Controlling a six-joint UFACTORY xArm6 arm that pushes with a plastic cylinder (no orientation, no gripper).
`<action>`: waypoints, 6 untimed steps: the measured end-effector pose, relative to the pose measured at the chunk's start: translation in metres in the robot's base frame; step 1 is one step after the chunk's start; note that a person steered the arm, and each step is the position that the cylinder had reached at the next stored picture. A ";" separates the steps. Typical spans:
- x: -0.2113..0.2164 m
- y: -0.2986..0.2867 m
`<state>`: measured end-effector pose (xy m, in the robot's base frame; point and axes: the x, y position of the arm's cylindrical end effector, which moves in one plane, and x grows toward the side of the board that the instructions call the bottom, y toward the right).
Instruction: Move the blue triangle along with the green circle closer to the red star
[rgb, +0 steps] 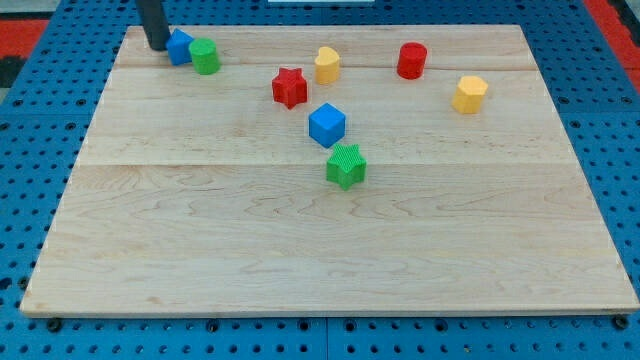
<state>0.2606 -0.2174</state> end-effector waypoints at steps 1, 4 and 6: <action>0.040 0.008; -0.044 0.006; 0.045 0.068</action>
